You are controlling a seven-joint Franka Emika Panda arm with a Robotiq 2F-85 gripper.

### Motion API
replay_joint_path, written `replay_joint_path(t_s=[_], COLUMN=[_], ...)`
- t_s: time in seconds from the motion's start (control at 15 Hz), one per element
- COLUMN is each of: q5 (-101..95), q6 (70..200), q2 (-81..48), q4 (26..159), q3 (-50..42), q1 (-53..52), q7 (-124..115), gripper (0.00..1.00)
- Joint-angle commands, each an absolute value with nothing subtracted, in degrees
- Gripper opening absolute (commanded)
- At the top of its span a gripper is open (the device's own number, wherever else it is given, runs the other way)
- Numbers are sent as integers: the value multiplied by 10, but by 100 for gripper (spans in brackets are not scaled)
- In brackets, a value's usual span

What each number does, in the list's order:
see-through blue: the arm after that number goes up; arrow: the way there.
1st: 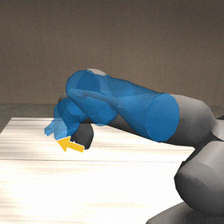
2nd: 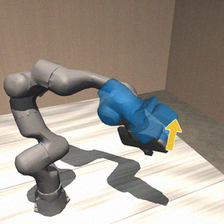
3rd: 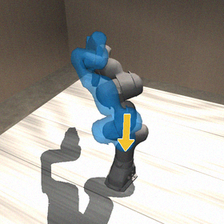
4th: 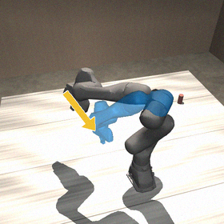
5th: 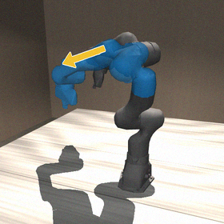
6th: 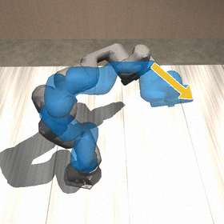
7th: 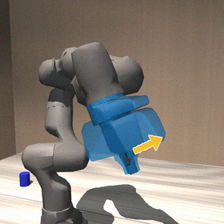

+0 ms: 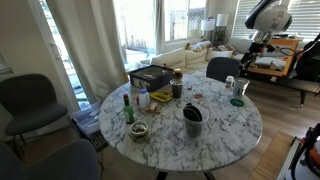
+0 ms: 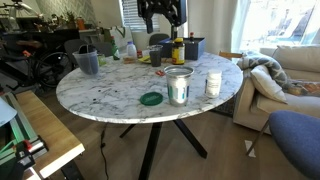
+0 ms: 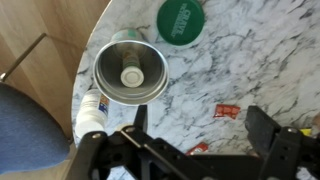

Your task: Remove the small bottle from the silver cup

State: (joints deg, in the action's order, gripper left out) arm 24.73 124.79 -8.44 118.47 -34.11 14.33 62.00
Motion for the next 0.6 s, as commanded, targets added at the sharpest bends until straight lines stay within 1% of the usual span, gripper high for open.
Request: replay_joint_path(t_s=[0.0, 0.27, 0.33, 0.53], q5=[239, 238, 213, 167], q6=[1268, 1280, 1304, 1315], q2=[-99, -139, -155, -182], q4=[1175, 1144, 1143, 1141], q3=[-279, -255, -255, -235], q1=[203, 230, 225, 241], q7=[610, 606, 584, 555], gripper=[100, 100, 100, 100])
